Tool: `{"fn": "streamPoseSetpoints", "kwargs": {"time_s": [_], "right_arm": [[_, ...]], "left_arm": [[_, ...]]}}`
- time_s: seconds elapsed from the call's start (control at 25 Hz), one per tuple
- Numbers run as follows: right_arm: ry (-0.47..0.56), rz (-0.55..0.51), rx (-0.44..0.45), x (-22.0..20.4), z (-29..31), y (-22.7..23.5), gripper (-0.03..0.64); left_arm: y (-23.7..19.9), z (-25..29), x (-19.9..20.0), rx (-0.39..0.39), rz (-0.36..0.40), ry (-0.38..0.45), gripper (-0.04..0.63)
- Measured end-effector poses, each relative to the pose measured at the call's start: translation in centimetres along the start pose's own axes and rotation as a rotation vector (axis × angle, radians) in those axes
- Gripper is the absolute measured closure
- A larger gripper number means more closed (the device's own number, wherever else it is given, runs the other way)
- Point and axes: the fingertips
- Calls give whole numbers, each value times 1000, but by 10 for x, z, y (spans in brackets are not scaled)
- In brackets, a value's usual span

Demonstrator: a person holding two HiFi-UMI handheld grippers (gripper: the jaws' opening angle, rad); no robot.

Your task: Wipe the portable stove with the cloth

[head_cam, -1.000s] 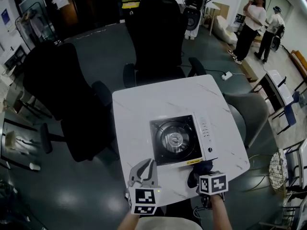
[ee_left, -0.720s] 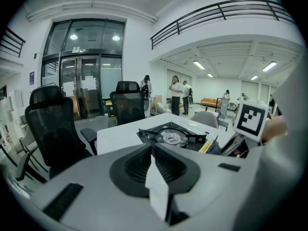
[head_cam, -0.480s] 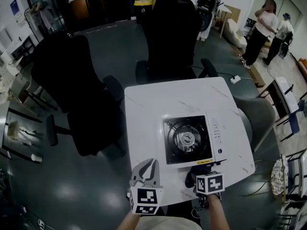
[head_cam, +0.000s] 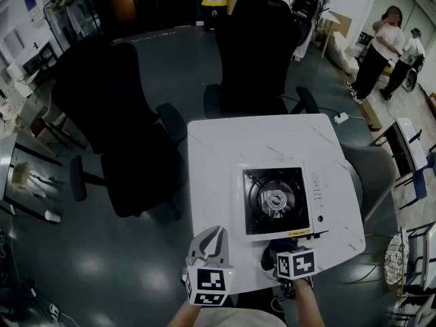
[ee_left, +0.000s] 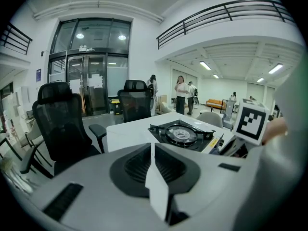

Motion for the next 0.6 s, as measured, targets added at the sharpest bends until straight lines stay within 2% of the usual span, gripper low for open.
{"fn": "streamPoseSetpoints", "kwargs": {"time_s": [0.6], "right_arm": [[-44, -65, 56, 0, 17, -43, 526]], "left_arm": [[-34, -17, -10, 65, -33, -2, 565]]}}
Point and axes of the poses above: the fingertips, and each gripper's own axes: z forward along the fingers, y to its right, x out of its top, and after that the axes turned 13 degrees about y, right-handed
